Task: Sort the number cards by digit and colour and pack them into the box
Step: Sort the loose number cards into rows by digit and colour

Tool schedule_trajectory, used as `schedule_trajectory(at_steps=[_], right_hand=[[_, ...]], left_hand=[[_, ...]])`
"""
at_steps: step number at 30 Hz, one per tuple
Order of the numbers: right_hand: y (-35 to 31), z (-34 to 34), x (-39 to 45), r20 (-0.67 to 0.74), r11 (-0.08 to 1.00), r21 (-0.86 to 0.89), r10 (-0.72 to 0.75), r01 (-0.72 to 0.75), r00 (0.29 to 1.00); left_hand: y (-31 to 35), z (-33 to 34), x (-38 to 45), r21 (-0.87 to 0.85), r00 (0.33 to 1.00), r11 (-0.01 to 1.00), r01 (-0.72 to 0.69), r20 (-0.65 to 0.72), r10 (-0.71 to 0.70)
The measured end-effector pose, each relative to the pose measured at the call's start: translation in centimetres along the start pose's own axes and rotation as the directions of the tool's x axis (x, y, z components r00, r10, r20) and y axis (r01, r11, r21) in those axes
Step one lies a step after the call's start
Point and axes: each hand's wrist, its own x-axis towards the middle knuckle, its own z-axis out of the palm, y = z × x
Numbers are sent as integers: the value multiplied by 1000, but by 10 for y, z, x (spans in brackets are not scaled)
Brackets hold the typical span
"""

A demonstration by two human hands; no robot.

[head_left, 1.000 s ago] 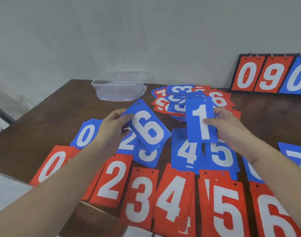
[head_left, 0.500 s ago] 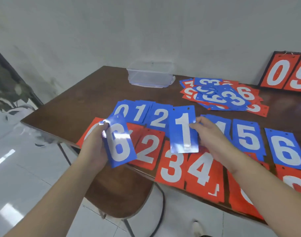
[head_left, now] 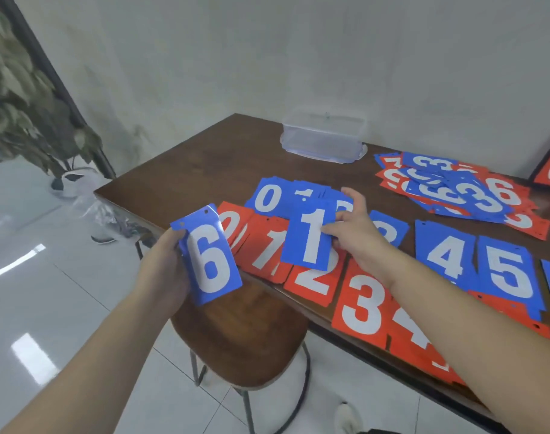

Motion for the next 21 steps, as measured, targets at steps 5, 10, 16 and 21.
schedule_trajectory(at_steps=[5, 10, 16, 21], right_hand=[[-16, 1, 42, 29, 999, 10, -41, 41, 999], [-28, 1, 98, 60, 998, 8, -68, 67, 996], [-25, 2, 150, 82, 878, -416, -222, 236, 971], [-14, 1, 169, 112, 518, -813, -308, 265, 945]], left_hand=[[11, 28, 21, 90, 1000, 996, -28, -6, 28], [12, 52, 46, 146, 997, 989, -8, -70, 18], [15, 66, 72, 219, 994, 976, 23, -112, 1], [17, 73, 88, 272, 993, 962, 27, -119, 6]])
